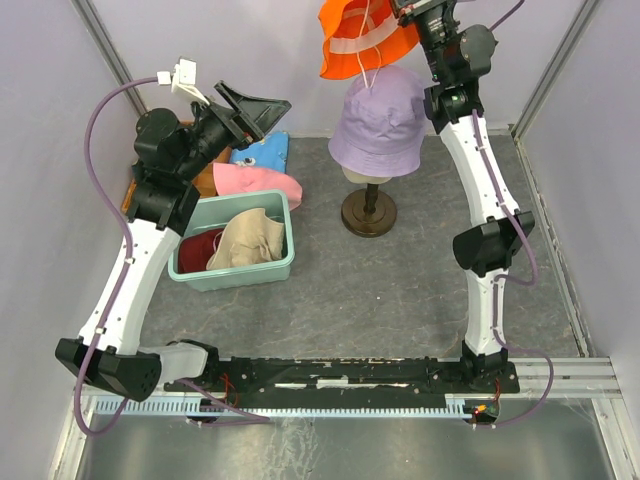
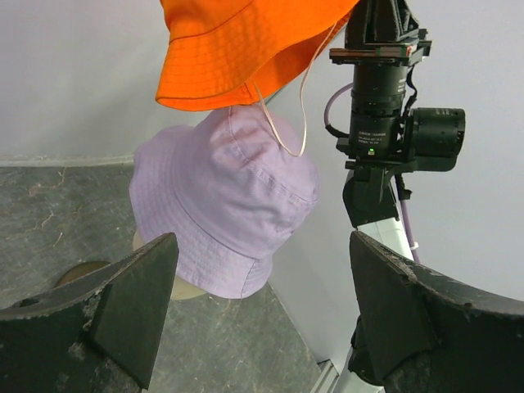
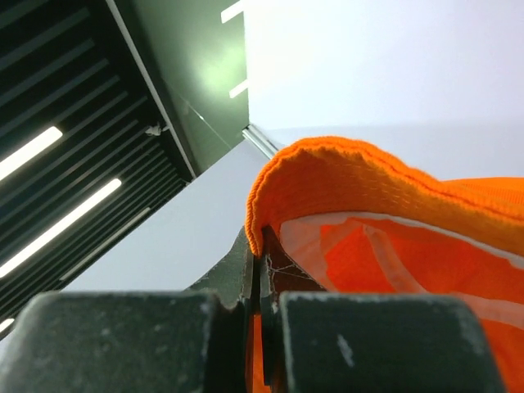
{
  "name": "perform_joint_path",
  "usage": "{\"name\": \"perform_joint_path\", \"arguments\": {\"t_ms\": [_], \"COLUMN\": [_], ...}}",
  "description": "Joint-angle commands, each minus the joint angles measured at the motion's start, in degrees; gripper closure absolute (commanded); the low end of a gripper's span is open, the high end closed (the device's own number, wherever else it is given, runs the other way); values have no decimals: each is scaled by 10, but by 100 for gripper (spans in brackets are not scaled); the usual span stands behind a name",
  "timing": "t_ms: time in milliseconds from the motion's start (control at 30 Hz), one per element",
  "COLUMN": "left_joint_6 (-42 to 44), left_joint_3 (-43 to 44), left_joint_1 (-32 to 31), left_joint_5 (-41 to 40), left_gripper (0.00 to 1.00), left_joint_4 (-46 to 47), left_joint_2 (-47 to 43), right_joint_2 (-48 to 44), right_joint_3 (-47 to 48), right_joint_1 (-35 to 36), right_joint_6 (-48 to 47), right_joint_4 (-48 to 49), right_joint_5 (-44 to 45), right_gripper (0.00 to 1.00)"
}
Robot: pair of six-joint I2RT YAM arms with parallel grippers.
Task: Stack the hats
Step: Stack the hat on the hat.
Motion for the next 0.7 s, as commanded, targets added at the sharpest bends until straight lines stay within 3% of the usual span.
{"name": "perform_joint_path", "arguments": {"t_ms": [0, 133, 367, 667], "left_joint_6": [23, 28, 35, 39], "left_joint_3": [21, 22, 23, 20], "left_joint_1": [0, 1, 1, 1], "left_joint_5": [-9, -11, -14, -17], "left_gripper": [9, 9, 9, 9], "left_joint_4": [18, 16, 11, 9], "left_joint_2": [4, 10, 15, 18], "right_joint_2": [10, 57, 77, -26], "right_joint_3": [19, 81, 86, -57], "right_joint_1": [-3, -3, 2, 2], "right_joint_6": [-15, -3, 9, -58], "right_joint_4": [16, 36, 76, 43], "right_joint_5": [-24, -13, -5, -84], "right_gripper": [100, 100, 100, 100]}}
